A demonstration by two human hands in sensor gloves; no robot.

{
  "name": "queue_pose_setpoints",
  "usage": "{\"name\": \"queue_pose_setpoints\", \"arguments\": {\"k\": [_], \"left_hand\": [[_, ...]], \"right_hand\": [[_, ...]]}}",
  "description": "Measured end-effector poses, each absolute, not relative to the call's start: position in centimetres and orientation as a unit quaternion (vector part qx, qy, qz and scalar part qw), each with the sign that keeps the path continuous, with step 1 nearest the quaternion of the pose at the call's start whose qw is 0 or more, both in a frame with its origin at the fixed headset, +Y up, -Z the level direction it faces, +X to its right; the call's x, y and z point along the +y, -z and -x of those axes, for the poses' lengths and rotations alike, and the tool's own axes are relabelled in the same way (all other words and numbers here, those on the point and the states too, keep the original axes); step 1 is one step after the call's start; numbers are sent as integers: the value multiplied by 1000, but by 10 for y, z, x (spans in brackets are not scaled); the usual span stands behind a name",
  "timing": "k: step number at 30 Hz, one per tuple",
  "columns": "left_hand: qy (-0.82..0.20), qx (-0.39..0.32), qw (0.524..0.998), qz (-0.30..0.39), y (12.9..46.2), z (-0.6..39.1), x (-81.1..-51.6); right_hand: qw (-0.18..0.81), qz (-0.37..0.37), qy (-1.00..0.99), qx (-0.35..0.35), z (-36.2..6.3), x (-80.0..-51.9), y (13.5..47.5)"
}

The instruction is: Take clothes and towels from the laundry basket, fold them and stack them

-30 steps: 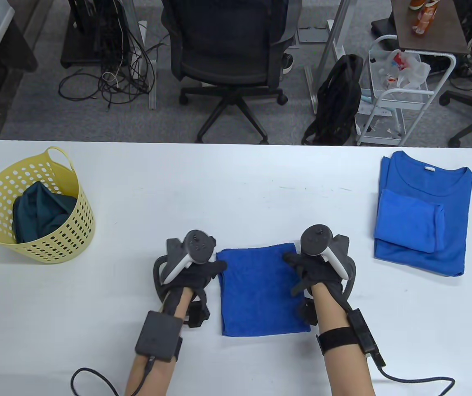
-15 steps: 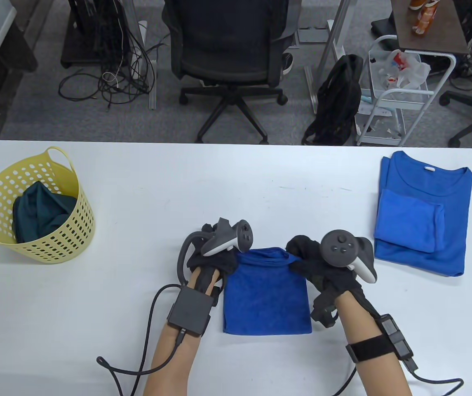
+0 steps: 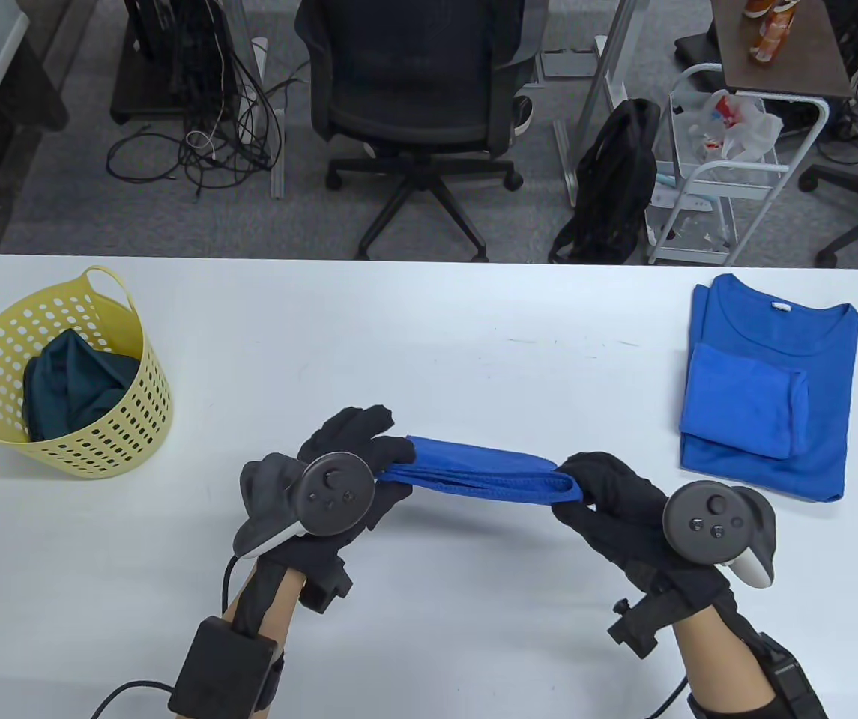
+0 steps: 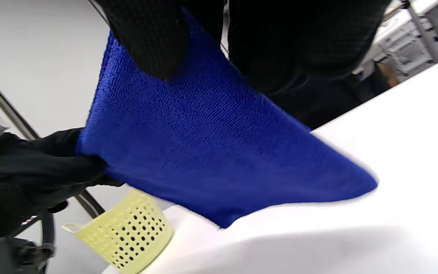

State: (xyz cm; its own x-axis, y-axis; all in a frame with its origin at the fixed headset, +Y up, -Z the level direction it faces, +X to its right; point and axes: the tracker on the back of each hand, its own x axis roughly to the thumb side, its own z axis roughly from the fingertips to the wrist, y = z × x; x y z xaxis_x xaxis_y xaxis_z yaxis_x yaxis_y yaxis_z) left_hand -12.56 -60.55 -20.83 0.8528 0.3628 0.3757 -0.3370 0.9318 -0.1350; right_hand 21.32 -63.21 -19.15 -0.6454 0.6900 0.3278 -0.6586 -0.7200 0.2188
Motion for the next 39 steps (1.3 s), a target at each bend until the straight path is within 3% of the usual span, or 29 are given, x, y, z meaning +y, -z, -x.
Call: {"name": "queue_pose_setpoints", "arguments": {"k": [5, 7, 9, 11, 13, 16, 18, 21, 25, 30, 33, 37, 39], "left_hand": [[-179, -196, 935, 234, 257, 79, -613], [-167, -205, 928, 263, 279, 45, -610], [-191, -231, 920, 253, 302, 3, -597], [-231, -226, 925, 200, 333, -45, -578], [-282, -142, 943, 104, 367, -86, -565], [-265, -109, 958, 19, 384, -92, -575], [-251, -158, 955, 18, 385, -74, -597], [-181, -200, 963, 2, 354, -24, -624], [-121, -184, 975, 30, 300, 62, -644], [-74, -66, 995, 15, 228, 202, -640], [-82, 17, 996, -21, 208, 265, -625], [-107, 144, 978, -103, 225, 337, -599], [-101, 206, 971, -66, 252, 364, -596]], "right_hand": [[369, -74, -919, 112, -234, -635, 207], [372, -4, -924, 87, -255, -626, 212], [314, 60, -947, 32, -280, -606, 217], [255, 146, -956, -6, -311, -585, 234], [213, 253, -941, -75, -342, -576, 266], [255, 277, -926, -12, -360, -588, 291], [271, 228, -935, 7, -350, -603, 296], [240, 158, -958, 2, -328, -626, 293], [249, 56, -966, 44, -293, -653, 277], [234, -43, -965, 115, -238, -683, 258], [219, -58, -965, 135, -214, -691, 258], [205, -69, -967, 136, -183, -693, 262], [203, -75, -966, 138, -171, -692, 263]]}}
